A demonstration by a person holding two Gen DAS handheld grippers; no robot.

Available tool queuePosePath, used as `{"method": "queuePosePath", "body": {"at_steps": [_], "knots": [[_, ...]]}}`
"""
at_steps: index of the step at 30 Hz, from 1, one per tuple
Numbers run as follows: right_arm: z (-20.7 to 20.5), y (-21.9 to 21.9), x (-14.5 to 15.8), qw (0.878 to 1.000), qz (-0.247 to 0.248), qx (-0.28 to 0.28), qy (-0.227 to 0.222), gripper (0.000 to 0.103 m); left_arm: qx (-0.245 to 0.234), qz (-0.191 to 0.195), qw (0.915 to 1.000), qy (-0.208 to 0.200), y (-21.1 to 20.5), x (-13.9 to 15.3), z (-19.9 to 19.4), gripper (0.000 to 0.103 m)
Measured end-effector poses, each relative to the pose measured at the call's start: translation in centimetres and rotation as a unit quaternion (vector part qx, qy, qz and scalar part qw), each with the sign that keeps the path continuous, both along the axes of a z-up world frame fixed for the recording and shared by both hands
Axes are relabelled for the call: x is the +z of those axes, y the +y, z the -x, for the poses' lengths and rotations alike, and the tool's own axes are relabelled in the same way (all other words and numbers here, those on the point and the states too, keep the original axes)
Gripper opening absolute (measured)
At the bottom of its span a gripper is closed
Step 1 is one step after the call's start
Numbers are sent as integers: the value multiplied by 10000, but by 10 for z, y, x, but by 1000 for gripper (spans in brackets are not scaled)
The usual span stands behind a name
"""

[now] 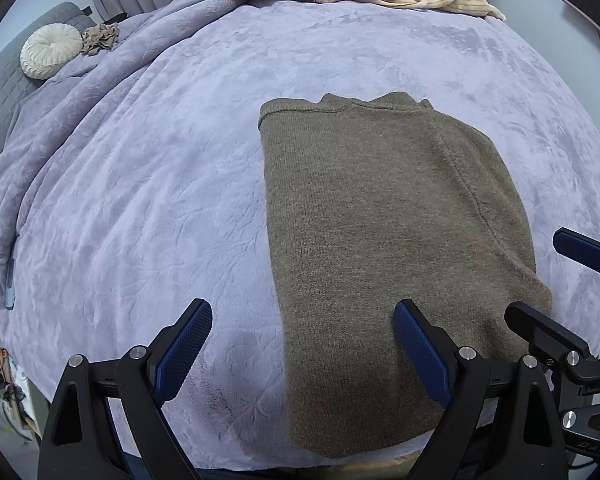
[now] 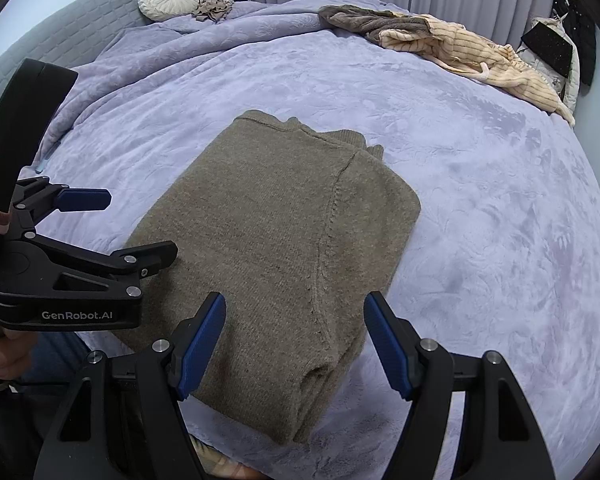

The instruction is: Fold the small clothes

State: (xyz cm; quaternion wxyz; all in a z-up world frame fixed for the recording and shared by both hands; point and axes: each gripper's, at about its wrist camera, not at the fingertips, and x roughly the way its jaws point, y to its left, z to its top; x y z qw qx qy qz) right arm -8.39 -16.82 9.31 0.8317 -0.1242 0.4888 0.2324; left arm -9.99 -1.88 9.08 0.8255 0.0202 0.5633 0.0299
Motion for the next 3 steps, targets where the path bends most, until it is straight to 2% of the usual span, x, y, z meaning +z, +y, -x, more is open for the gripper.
{"method": "queuePosePath", "body": {"at_steps": [3], "knots": [[0, 0, 0, 10000, 2, 5, -1, 75, -15, -3, 10000, 12, 0, 0, 0, 93]]}}
